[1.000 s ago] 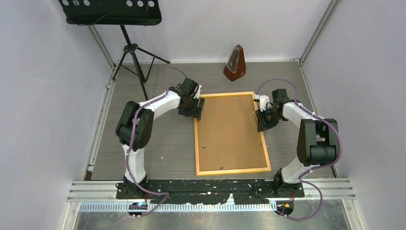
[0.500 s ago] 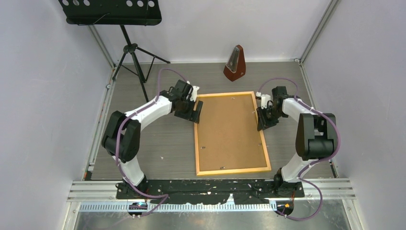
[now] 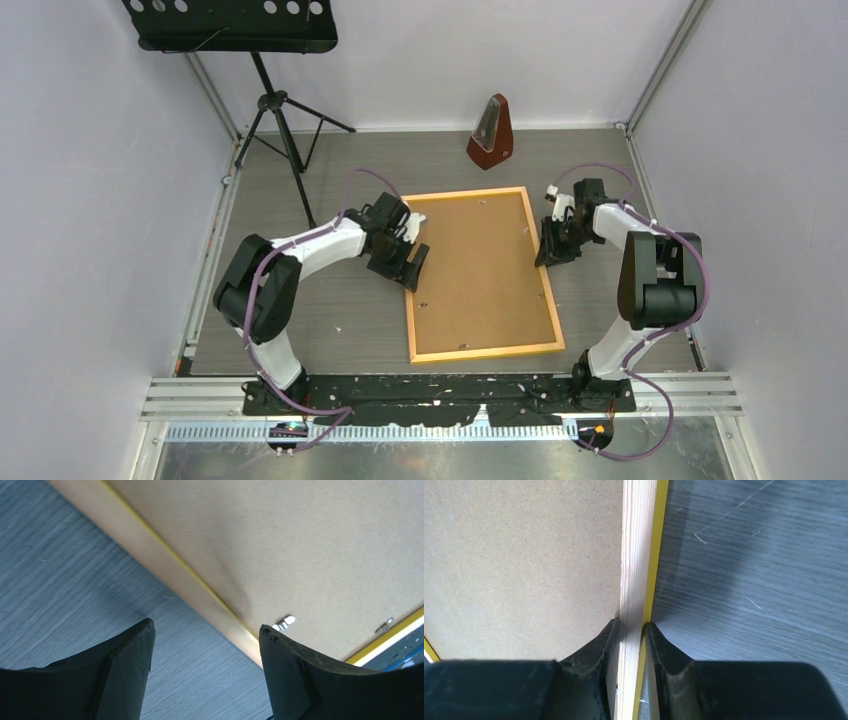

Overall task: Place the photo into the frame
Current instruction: Install the photo frame at the center of the board.

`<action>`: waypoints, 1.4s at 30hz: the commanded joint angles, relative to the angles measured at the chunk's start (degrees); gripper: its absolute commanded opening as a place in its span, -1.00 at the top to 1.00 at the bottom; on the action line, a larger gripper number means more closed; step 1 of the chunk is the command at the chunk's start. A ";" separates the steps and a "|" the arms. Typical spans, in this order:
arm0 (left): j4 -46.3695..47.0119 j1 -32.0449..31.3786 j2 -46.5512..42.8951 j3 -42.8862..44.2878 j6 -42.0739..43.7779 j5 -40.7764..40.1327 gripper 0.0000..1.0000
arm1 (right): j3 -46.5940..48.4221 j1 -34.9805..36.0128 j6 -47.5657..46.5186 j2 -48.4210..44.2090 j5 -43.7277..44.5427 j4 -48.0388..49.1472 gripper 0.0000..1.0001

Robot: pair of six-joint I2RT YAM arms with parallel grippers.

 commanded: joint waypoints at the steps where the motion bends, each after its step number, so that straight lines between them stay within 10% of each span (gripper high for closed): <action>1: 0.43 -2.75 -3.38 0.21 1.79 1.92 -0.51 | 0.23 -0.54 3.27 0.85 -1.77 6.40 0.89; 42: 1.69 -6.14 4.60 3.16 -0.58 -3.28 -0.36 | -0.83 -2.66 3.34 1.75 -7.03 8.15 0.89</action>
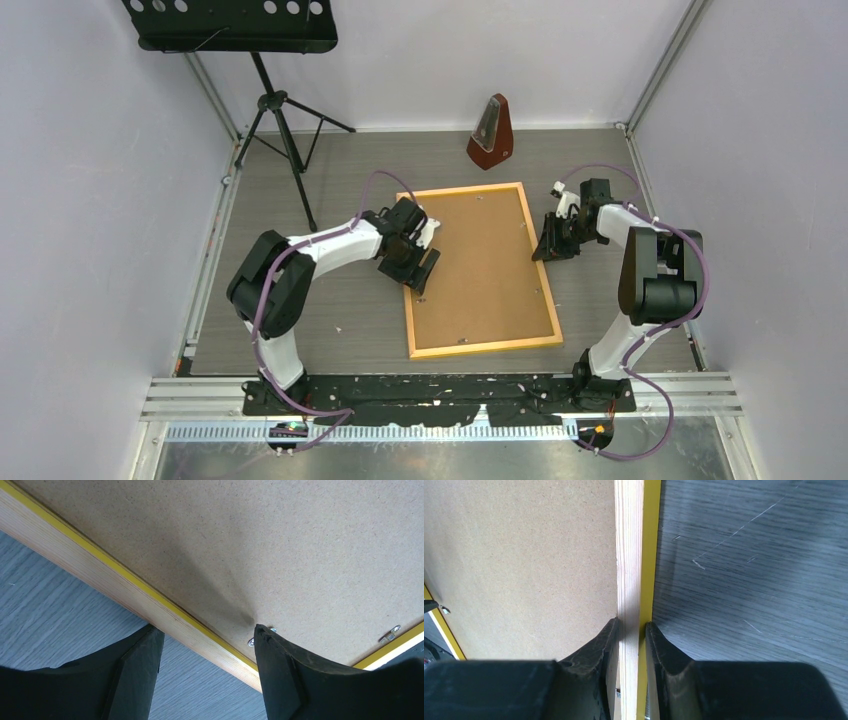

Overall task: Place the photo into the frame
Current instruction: Install the photo frame at the center of the board.

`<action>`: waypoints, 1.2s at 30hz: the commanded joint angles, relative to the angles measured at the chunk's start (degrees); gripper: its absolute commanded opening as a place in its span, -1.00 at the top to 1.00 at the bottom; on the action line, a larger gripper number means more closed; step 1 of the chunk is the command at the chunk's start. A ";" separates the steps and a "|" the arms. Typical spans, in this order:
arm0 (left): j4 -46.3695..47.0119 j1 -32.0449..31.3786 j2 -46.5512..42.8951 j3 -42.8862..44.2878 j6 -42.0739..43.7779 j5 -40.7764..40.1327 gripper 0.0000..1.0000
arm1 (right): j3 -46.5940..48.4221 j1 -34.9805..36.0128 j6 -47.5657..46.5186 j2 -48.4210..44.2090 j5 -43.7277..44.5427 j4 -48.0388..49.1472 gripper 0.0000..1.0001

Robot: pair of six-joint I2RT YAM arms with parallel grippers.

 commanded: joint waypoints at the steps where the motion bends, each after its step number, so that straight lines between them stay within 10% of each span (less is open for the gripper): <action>1: 2.38 -1.04 1.33 0.06 0.16 0.20 -0.36 | -0.39 -0.26 0.27 0.06 -1.10 2.90 0.89; 36: 1.95 -5.73 2.96 -1.69 -0.22 -1.30 -0.43 | -0.50 -0.85 -0.16 -0.05 -0.49 2.61 0.89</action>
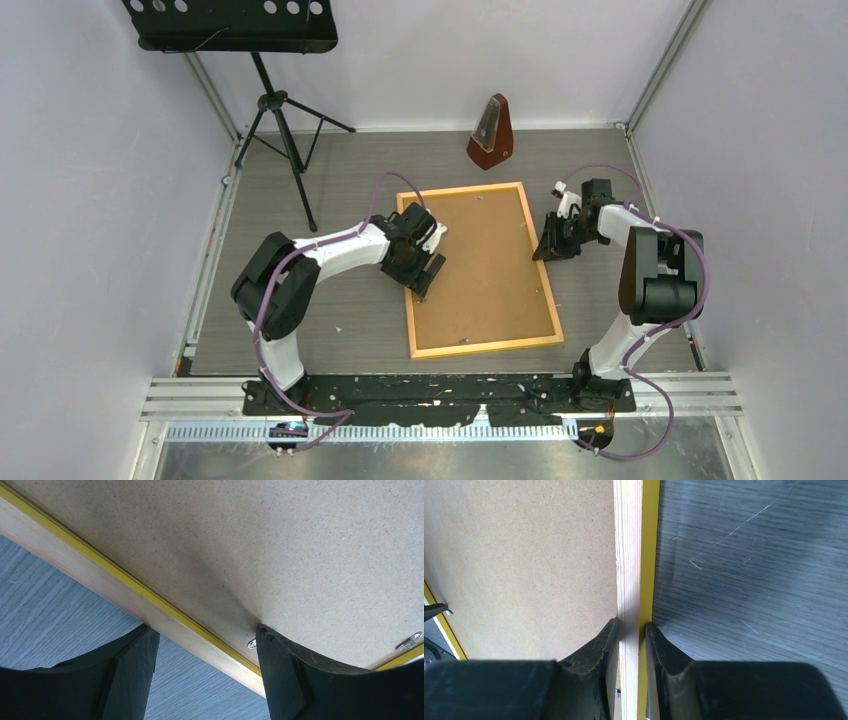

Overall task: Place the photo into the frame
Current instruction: Install the photo frame at the center of the board.

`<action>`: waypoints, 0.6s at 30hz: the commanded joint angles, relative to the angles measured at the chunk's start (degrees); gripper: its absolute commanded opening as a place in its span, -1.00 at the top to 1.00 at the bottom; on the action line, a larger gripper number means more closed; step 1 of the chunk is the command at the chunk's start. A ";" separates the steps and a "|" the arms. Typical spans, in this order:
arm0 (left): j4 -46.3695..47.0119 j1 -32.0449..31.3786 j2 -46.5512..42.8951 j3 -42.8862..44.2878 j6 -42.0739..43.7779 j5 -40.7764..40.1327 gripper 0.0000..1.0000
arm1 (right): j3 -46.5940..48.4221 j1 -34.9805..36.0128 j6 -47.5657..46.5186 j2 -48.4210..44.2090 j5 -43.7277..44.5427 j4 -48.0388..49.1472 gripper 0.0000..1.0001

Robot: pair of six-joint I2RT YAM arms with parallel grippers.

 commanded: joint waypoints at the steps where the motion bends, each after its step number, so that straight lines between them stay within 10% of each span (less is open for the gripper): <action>1: 2.49 -2.20 2.34 -2.36 0.11 4.06 -0.43 | -0.33 -0.22 -0.08 -0.04 -0.09 2.30 0.89; 18: 2.48 -3.18 0.71 -4.28 1.27 5.35 -0.46 | 0.00 -0.42 -0.42 0.21 0.25 1.96 0.89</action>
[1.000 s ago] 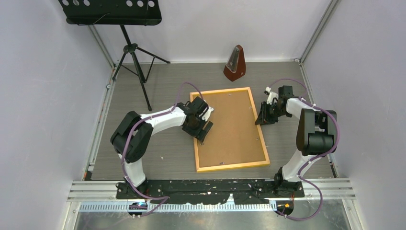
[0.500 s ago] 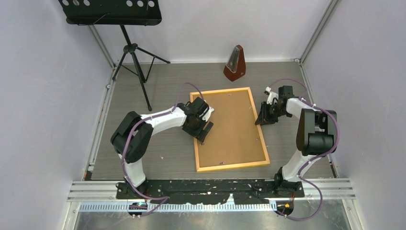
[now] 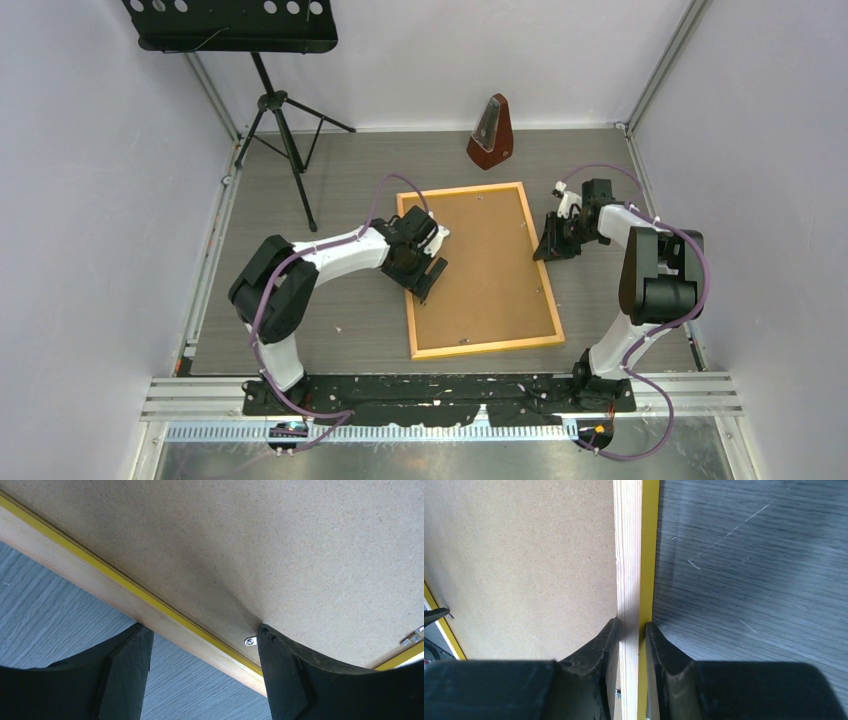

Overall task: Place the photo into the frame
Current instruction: Install the photo frame at the center of the board.

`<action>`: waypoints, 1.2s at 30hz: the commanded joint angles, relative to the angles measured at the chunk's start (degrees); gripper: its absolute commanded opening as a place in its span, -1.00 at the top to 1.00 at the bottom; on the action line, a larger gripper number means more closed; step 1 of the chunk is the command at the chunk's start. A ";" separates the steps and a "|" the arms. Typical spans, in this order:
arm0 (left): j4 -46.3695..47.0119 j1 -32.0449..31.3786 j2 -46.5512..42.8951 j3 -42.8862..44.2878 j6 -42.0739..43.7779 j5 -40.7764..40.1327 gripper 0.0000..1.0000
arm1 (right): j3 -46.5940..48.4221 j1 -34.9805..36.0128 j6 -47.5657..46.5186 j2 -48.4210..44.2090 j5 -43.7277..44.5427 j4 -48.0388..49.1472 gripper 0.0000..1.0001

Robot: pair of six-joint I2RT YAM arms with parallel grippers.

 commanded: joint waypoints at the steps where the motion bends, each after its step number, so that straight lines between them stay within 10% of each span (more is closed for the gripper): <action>1: 1.26 -2.00 1.92 -2.94 0.38 5.73 -0.45 | -0.03 -0.29 -0.23 0.12 0.27 1.95 0.89; 36: -3.57 -3.75 1.44 -4.30 4.20 7.28 -0.44 | 0.03 -1.32 -0.63 -0.16 0.07 1.50 0.89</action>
